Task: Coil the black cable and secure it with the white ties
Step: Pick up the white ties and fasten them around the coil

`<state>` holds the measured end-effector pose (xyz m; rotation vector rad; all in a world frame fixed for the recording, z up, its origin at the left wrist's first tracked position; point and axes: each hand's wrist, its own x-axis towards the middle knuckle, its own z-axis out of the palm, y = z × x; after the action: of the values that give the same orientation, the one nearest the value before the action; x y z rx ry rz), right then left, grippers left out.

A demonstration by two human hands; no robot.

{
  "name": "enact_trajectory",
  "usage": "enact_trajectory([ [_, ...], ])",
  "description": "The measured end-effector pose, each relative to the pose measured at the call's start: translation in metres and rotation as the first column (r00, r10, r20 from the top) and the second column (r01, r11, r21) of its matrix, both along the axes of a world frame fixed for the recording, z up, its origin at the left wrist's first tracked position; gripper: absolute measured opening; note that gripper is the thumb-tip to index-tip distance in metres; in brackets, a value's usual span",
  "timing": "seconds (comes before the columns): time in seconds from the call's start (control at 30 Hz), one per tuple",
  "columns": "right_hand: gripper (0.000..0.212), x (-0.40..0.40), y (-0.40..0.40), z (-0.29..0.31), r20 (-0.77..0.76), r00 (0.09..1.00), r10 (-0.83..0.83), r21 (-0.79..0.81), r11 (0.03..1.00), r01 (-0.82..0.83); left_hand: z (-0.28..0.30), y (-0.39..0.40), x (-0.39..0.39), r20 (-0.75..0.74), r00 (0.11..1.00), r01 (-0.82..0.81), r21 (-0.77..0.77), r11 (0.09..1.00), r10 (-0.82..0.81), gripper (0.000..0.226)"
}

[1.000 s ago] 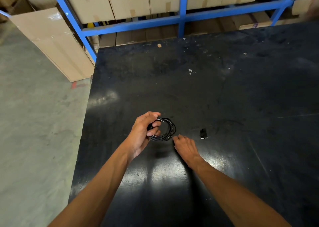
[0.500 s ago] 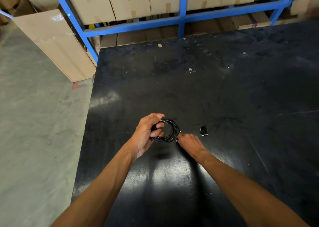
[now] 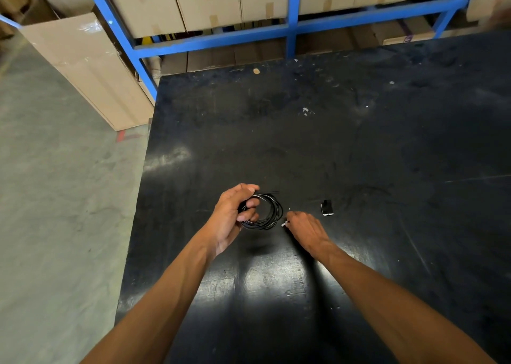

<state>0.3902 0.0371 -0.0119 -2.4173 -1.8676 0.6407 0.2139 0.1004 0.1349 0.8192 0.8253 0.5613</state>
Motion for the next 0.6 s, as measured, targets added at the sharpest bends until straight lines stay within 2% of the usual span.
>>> enact_trajectory([
  [0.13,0.016,0.009,-0.005,-0.005,-0.207,0.952,-0.227,0.060,0.968,0.244,-0.001,-0.003,0.002,0.003,1.000,0.006,-0.002,1.000,-0.006,0.013],
  [0.2,0.009,0.011,-0.010,-0.012,-0.355,0.874,-0.331,0.083,0.920,0.382,0.000,-0.005,0.002,0.013,1.000,0.008,0.003,1.000,-0.008,0.013],
  [0.3,0.011,0.012,-0.017,-0.011,-0.547,0.737,-0.396,0.086,0.849,0.521,0.001,-0.008,0.002,0.029,1.000,-0.011,0.021,1.000,0.010,0.013],
  [0.37,0.016,0.012,-0.019,-0.005,-0.622,0.676,-0.395,0.111,0.810,0.575,0.001,-0.010,0.001,0.022,1.000,-0.018,0.046,0.999,0.017,0.014],
  [0.5,0.027,0.010,-0.015,0.025,-0.698,0.637,-0.327,0.201,0.764,0.613,0.006,-0.012,0.000,0.021,1.000,-0.012,0.095,0.995,0.010,0.013],
  [0.6,0.027,0.009,-0.007,0.063,-0.761,0.599,-0.251,0.287,0.698,0.657,0.016,-0.014,0.000,0.043,0.999,-0.008,0.122,0.992,0.002,0.013],
])
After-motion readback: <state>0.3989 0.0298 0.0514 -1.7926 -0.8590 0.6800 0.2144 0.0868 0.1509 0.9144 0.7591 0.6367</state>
